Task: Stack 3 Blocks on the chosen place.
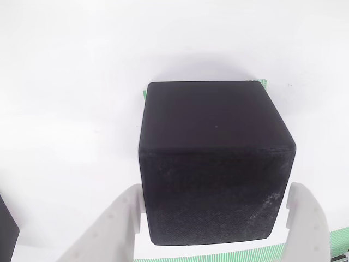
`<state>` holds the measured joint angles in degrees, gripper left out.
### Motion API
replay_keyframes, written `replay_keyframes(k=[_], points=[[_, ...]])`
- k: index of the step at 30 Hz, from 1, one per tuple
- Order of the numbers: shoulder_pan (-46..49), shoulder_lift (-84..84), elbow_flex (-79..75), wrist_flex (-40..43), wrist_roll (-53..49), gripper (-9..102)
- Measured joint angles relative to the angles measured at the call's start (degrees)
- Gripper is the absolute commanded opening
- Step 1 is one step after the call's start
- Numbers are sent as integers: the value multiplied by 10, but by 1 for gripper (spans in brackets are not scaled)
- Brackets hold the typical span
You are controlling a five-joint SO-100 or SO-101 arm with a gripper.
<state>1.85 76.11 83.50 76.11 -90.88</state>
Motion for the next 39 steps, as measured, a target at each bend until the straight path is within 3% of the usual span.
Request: replay_keyframes(k=[15, 26, 33, 39], points=[[5, 103, 0, 20, 0, 33], [148, 171, -45, 48, -76, 34], [251, 161, -67, 10, -121, 33], [281, 125, -69, -57, -123, 33]])
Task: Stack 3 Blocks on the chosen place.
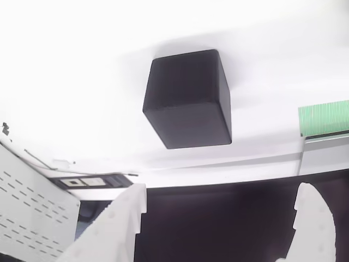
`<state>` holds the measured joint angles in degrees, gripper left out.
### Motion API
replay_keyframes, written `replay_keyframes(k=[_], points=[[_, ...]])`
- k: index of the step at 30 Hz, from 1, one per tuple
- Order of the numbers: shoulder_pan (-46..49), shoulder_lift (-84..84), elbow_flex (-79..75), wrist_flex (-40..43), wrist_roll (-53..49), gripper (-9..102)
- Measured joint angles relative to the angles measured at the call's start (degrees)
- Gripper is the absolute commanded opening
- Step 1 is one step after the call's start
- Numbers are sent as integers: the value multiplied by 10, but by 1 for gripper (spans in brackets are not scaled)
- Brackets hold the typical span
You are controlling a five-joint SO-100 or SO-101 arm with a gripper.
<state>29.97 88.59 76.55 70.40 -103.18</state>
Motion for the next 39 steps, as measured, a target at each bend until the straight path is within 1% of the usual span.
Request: replay_keyframes(k=[5, 9, 17, 23, 32, 39], points=[[16, -27, 0, -65, 0, 33], [11, -37, 0, -83, 2, 33], [11, -41, 20, -151, 0, 33], [11, -57, 19, -155, 0, 33], [-1, -128, -4, -155, -30, 33], [-3, -152, -21, -155, -76, 33]])
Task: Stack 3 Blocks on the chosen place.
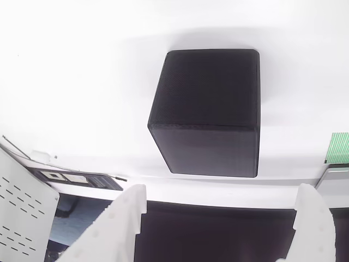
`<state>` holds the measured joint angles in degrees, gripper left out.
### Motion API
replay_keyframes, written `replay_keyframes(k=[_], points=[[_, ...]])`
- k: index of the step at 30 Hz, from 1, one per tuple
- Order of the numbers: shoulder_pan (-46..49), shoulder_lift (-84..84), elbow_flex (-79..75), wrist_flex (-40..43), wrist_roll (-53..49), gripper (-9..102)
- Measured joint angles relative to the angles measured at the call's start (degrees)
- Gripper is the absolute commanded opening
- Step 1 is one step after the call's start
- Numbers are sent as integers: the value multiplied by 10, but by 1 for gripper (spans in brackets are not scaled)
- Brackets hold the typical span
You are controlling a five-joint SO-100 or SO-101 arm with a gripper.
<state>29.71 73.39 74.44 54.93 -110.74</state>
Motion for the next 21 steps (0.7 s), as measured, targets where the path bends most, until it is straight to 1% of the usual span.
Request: replay_keyframes(k=[6, 8, 9, 14, 21], points=[[20, -7, -27, 0, -41, 33], [31, -16, -36, 0, -52, 26], [35, -18, -38, 0, -55, 25], [49, -18, -39, -8, -57, 25], [53, -19, -39, -27, -57, 31]])
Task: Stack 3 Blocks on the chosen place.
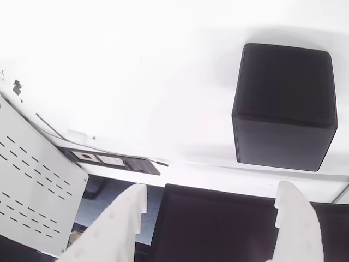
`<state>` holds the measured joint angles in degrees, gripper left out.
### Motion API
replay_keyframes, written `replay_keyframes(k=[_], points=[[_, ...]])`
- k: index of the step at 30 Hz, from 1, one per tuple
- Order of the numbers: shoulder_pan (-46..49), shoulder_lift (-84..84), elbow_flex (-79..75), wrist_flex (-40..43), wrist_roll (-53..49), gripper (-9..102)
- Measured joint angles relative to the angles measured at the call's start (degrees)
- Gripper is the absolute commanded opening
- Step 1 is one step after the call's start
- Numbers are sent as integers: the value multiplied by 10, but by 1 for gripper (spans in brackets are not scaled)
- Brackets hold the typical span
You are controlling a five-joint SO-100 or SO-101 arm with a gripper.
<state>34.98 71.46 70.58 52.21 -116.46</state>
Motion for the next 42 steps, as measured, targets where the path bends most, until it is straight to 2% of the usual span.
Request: replay_keyframes(k=[15, 42], points=[[0, -35, 0, -11, 0, 41], [-38, -109, -1, -90, 15, 43]])
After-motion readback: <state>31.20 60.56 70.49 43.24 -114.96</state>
